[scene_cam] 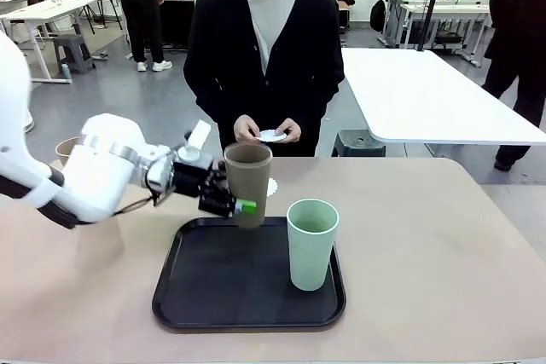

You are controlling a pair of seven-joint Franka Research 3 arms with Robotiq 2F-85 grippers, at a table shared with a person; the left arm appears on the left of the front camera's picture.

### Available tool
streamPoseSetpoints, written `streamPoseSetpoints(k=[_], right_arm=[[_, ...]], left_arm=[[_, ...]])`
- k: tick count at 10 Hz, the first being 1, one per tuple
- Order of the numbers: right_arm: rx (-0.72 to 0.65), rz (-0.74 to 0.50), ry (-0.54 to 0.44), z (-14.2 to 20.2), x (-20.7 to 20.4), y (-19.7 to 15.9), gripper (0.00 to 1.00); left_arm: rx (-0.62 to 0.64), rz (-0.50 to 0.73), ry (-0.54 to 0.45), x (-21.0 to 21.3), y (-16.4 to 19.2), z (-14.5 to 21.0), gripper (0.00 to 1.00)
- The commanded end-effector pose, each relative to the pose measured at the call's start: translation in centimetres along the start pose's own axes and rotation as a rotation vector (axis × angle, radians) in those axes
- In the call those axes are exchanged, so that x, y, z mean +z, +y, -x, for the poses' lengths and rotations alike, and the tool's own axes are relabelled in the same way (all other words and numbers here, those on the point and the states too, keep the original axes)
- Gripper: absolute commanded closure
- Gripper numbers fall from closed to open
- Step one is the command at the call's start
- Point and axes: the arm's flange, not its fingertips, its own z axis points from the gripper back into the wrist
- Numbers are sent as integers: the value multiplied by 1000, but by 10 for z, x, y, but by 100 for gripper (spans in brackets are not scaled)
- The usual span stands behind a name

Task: Place coasters on the table and set cups on them.
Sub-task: Take one Reusable plastic cup from the Flat Tray and place it on a coaster set by the human.

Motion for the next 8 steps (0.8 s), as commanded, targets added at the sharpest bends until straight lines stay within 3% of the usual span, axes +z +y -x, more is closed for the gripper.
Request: streamPoseSetpoints(k=[1,3,8], right_arm=[[17,-24,-12,-1,-1,-1,0],[17,-24,-12,-1,-1,-1,0],[17,-24,-12,-1,-1,-1,0]], left_arm=[[58,-45,-1,29,-22,-69,100],[25,-67,7,44,-37,-118,100],[6,-78,-8,49,-42,-142,100]])
